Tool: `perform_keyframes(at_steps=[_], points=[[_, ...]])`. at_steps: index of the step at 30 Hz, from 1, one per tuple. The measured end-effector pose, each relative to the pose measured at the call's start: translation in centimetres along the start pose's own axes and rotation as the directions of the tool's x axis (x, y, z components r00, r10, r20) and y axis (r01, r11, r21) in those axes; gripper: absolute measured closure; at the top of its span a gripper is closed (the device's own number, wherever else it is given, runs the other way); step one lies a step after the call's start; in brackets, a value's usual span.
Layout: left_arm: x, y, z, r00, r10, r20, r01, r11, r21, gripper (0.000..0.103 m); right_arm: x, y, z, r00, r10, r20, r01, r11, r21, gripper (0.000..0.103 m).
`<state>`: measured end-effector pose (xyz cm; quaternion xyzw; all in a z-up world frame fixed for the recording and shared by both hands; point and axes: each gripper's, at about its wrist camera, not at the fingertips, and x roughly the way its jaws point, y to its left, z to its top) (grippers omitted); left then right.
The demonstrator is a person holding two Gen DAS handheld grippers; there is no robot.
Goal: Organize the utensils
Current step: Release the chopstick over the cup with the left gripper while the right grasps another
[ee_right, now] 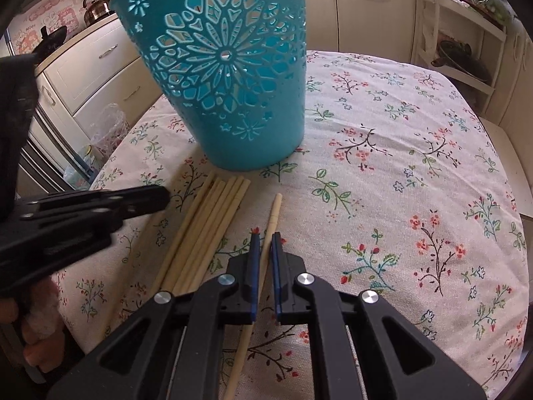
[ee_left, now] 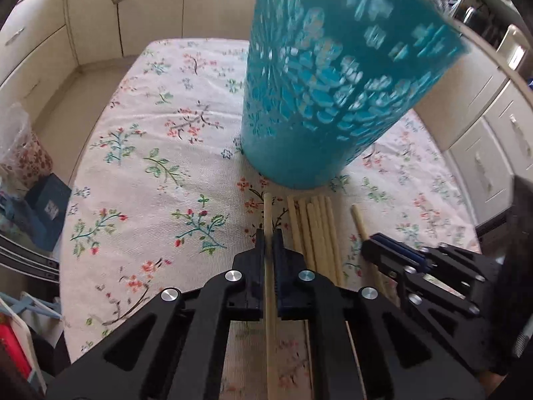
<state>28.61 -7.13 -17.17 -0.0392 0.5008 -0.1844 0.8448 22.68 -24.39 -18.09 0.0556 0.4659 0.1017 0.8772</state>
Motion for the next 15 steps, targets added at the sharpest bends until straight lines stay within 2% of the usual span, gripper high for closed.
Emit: perform_keyframes(at_steps=[3, 6, 8, 10, 11, 15], points=[[-4.5, 0.3, -0.3, 0.993, -0.082, 0.084, 0.083, 0.996, -0.012, 0.098, 0.0, 0.0, -0.1, 1.0, -0.001, 0.002, 0.001, 1.0, 0.005, 0.095], [-9.0, 0.1, 0.9, 0.971, -0.147, 0.186, 0.152, 0.988, -0.01, 0.098, -0.1, -0.1, -0.1, 1.0, 0.004, 0.006, -0.004, 1.0, 0.019, 0.095], [-12.5, -0.6, 3.1, 0.938, -0.182, 0.296, 0.188, 0.982, 0.008, 0.098, -0.1, -0.3, -0.1, 1.0, 0.01, 0.005, -0.01, 1.0, 0.028, 0.095], [-14.8, -1.5, 5.4, 0.897, -0.209, 0.388, 0.216, 0.976, 0.026, 0.098, -0.1, -0.5, -0.1, 1.0, 0.02, 0.006, -0.021, 0.999, 0.041, 0.095], [-15.9, -2.0, 6.6, 0.871, -0.216, 0.44, 0.223, 0.974, 0.038, 0.098, -0.1, -0.5, -0.1, 1.0, 0.024, 0.005, -0.024, 0.999, 0.045, 0.095], [-17.4, -3.6, 11.2, 0.79, -0.192, 0.581, 0.203, 0.978, 0.047, 0.098, -0.1, -0.7, -0.1, 0.999, 0.043, 0.008, -0.044, 0.997, 0.065, 0.096]])
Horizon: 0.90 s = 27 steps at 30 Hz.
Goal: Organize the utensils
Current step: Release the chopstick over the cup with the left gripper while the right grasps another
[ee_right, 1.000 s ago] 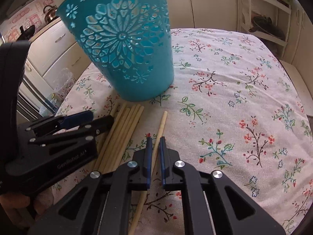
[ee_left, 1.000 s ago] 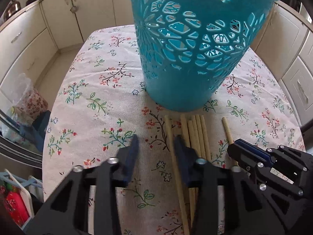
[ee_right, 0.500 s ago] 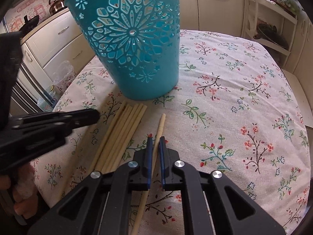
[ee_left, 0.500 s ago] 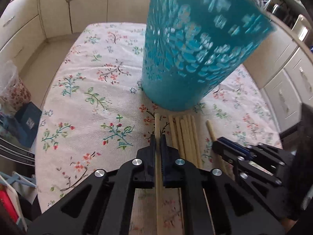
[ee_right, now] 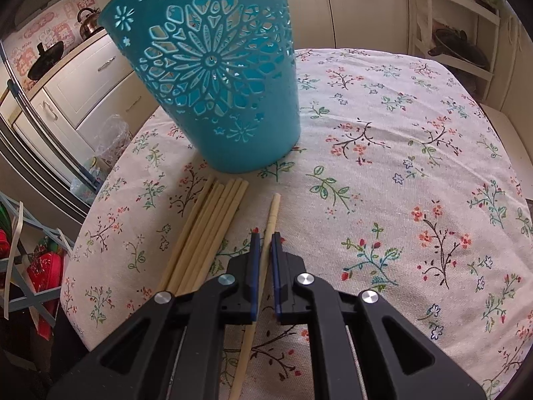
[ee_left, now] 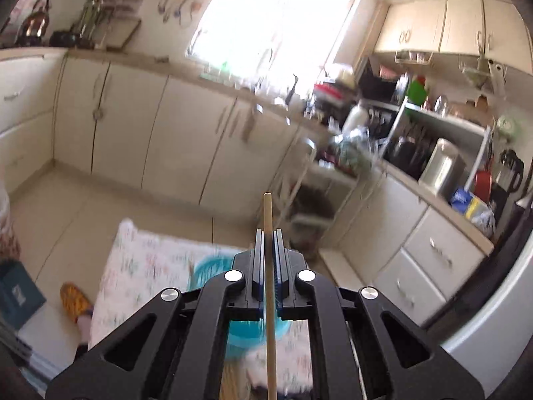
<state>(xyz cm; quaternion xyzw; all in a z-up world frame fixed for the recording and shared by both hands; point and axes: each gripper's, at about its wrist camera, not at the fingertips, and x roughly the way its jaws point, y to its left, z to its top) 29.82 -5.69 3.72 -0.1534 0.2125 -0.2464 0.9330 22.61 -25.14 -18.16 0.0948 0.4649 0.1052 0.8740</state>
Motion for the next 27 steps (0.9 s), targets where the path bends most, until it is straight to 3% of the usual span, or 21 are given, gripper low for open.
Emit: perform_keyframes(at_steps=[3, 7, 14, 21, 25, 27], points=[[2.2, -0.3, 1.7, 0.993, 0.067, 0.097, -0.068, 0.998, 0.005, 0.098, 0.0, -0.4, 0.1, 1.0, 0.015, 0.0, -0.015, 1.0, 0.014, 0.095], [5.0, -0.2, 1.8, 0.975, 0.151, 0.162, -0.154, 0.988, 0.007, 0.098, 0.0, -0.7, 0.2, 1.0, 0.029, 0.003, -0.029, 0.999, 0.027, 0.096], [9.4, 0.6, -0.9, 0.964, 0.236, 0.12, -0.245, 0.967, 0.065, 0.098, 0.0, -0.2, 0.1, 1.0, 0.001, 0.006, -0.001, 1.0, -0.01, 0.096], [8.6, 0.3, -4.2, 0.966, 0.256, 0.034, -0.257, 0.95, 0.178, 0.095, 0.2, 0.6, 0.1, 1.0, -0.029, 0.009, 0.03, 0.998, -0.059, 0.096], [5.7, 0.9, -4.7, 0.962, 0.269, 0.047, -0.273, 0.95, 0.151, 0.058, 0.0, 0.1, 0.1, 1.0, -0.012, 0.002, 0.012, 0.999, -0.035, 0.097], [3.1, 1.8, -5.1, 0.96, 0.273, 0.066, -0.279, 0.954, 0.11, 0.051, -0.3, -0.7, 0.1, 1.0, 0.024, -0.011, -0.024, 1.0, 0.016, 0.097]])
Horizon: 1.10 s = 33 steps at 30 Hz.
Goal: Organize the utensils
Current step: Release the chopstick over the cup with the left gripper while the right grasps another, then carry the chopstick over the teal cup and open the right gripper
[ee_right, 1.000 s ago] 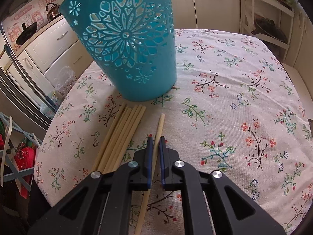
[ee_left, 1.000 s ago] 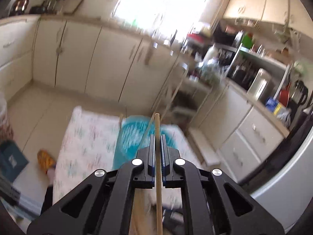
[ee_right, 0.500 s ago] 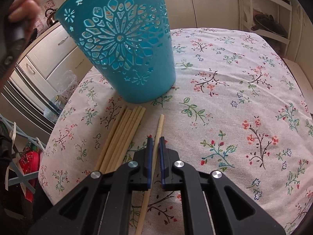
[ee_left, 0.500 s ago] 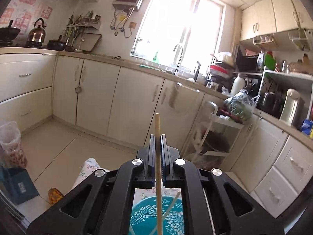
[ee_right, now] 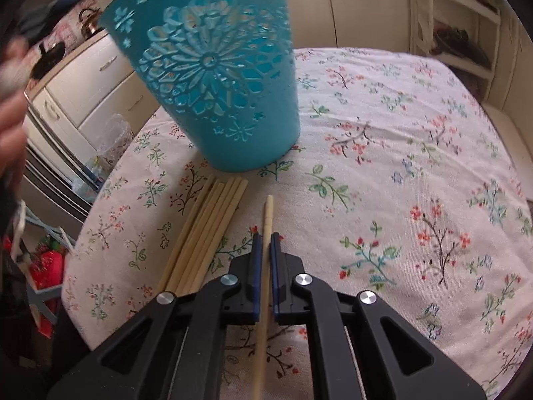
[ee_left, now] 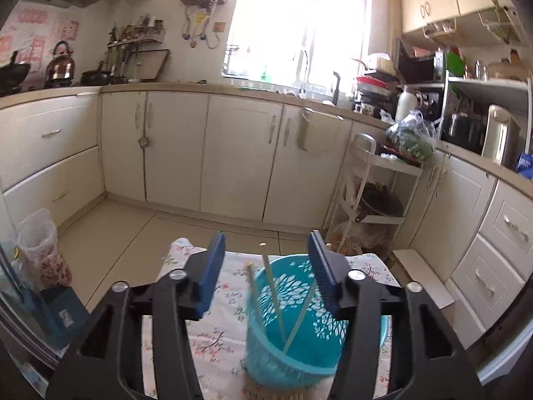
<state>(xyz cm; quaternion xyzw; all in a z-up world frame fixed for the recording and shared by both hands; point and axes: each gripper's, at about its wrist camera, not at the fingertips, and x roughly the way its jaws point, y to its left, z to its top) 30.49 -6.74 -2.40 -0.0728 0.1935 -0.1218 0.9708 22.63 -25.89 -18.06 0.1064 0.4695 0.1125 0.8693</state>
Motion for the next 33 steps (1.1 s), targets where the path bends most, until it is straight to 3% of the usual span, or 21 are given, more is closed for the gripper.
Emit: perform_keyframes(at_steps=[5, 7, 9, 12, 16, 18, 20, 23, 27, 30, 33], points=[[-4.2, 4.2, -3.6, 0.997, 0.083, 0.003, -0.083, 0.994, -0.077, 0.032, -3.8, -2.2, 0.7, 0.988, 0.13, 0.081, -0.141, 0.98, 0.143, 0.097], [-3.7, 5.9, -6.0, 0.991, 0.107, -0.075, -0.115, 0.988, -0.102, 0.031, -5.9, -2.6, 1.2, 0.974, 0.17, 0.15, -0.196, 0.965, 0.174, 0.097], [-2.4, 7.4, -9.0, 0.976, 0.126, -0.179, -0.148, 0.982, -0.12, 0.031, -8.4, -2.8, 1.8, 0.951, 0.206, 0.231, -0.251, 0.95, 0.187, 0.097], [-0.8, 8.4, -12.3, 0.953, 0.129, -0.276, -0.169, 0.977, -0.127, 0.031, -12.5, -2.1, 3.8, 0.898, 0.239, 0.369, -0.316, 0.935, 0.162, 0.097], [0.6, 7.9, -14.2, 0.937, 0.12, -0.329, -0.162, 0.981, -0.104, 0.031, -15.6, -0.6, 7.7, 0.825, 0.253, 0.504, -0.35, 0.931, 0.106, 0.097], [0.4, 7.5, -14.1, 0.945, 0.119, -0.305, -0.15, 0.985, -0.081, 0.031, -16.5, 0.1, 9.7, 0.784, 0.252, 0.567, -0.361, 0.929, 0.086, 0.097], [0.5, 7.6, -14.4, 0.944, 0.119, -0.307, -0.148, 0.986, -0.074, 0.031, -17.1, 1.4, 12.3, 0.726, 0.216, 0.653, -0.336, 0.94, 0.062, 0.097], [0.6, 7.5, -14.6, 0.945, 0.117, -0.305, -0.144, 0.987, -0.068, 0.031, -16.2, 2.4, 15.0, 0.673, 0.14, 0.727, -0.279, 0.957, 0.074, 0.097], [0.5, 6.8, -14.5, 0.948, 0.117, -0.295, -0.136, 0.99, -0.046, 0.031, -13.3, 2.8, 17.3, 0.654, 0.033, 0.756, -0.168, 0.98, 0.103, 0.097], [0.5, 6.9, -14.5, 0.95, 0.113, -0.292, -0.134, 0.989, -0.055, 0.031, -10.2, 2.7, 17.4, 0.686, -0.018, 0.727, -0.095, 0.989, 0.114, 0.097], [0.5, 7.0, -14.5, 0.949, 0.111, -0.294, -0.135, 0.989, -0.063, 0.031, -7.7, 3.2, 16.2, 0.732, -0.037, 0.681, -0.014, 0.997, 0.069, 0.097]])
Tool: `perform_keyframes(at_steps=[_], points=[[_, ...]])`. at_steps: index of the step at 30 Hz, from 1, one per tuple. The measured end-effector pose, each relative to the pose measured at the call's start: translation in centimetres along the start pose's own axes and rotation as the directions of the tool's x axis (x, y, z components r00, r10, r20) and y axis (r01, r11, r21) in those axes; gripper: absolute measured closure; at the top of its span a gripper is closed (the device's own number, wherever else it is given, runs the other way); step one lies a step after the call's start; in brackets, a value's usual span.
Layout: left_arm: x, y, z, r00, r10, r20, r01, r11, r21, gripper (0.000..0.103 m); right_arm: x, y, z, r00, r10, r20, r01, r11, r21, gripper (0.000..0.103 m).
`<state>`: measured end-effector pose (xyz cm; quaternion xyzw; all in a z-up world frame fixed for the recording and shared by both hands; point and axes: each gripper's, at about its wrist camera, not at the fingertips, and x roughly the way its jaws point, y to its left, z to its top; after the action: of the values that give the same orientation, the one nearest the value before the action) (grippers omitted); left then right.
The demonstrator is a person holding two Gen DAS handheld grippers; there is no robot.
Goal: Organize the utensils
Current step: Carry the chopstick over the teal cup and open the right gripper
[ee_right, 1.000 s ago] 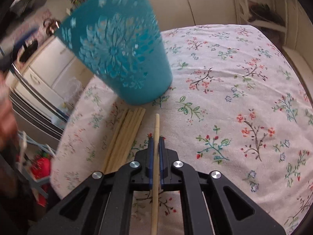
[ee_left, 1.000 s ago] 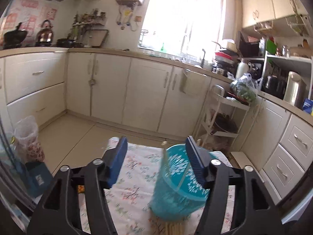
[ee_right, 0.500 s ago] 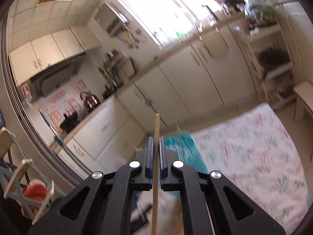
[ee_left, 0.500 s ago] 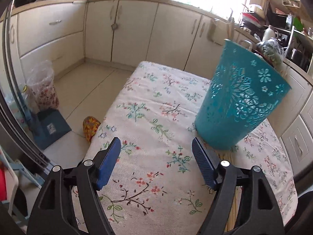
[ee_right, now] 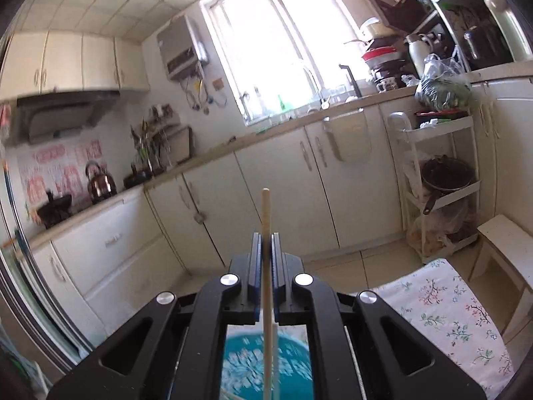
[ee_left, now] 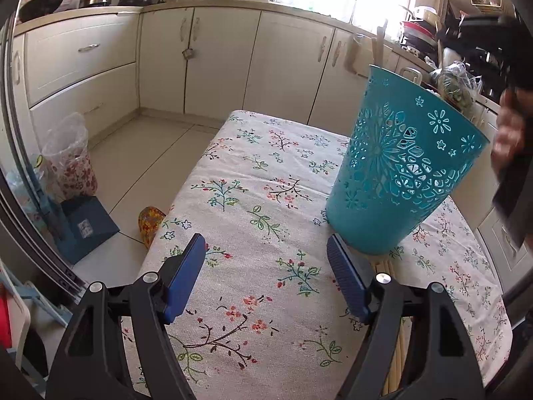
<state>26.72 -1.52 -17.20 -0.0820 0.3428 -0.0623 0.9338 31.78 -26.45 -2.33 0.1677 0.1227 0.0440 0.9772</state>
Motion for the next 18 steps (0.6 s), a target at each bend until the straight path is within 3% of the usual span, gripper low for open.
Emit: perform_keyframes(at_steps=[3, 7, 10, 12, 15, 18], points=[[0.0, 0.0, 0.0, 1.0, 0.002, 0.002, -0.002, 1.0, -0.001, 0.031, -0.9, -0.2, -1.5, 0.999, 0.008, -0.043, -0.01, 0.999, -0.036, 0.097], [0.0, -0.1, -0.1, 1.0, 0.011, 0.003, -0.011, 1.0, 0.004, 0.031, -5.2, -0.6, -2.3, 0.997, 0.05, -0.051, -0.051, 0.998, -0.022, 0.095], [0.0, -0.2, -0.1, 1.0, 0.019, 0.004, -0.019, 1.0, 0.009, 0.031, -8.9, -1.2, -3.7, 0.997, 0.051, -0.06, -0.051, 0.999, 0.007, 0.083], [0.0, -0.3, -0.1, 1.0, 0.023, 0.006, -0.023, 1.0, 0.011, 0.031, -10.7, -1.8, -5.4, 0.995, 0.027, -0.098, -0.026, 1.0, 0.018, 0.082], [-0.1, -0.5, -0.1, 1.0, 0.029, 0.008, -0.029, 0.999, 0.022, 0.031, -11.7, -2.7, -9.6, 0.969, -0.017, -0.245, 0.02, 1.0, 0.013, 0.082], [-0.2, -0.8, -0.2, 0.999, 0.036, 0.012, -0.037, 0.999, 0.037, 0.031, -10.7, -3.1, -13.5, 0.914, -0.043, -0.405, 0.045, 0.999, -0.004, 0.082]])
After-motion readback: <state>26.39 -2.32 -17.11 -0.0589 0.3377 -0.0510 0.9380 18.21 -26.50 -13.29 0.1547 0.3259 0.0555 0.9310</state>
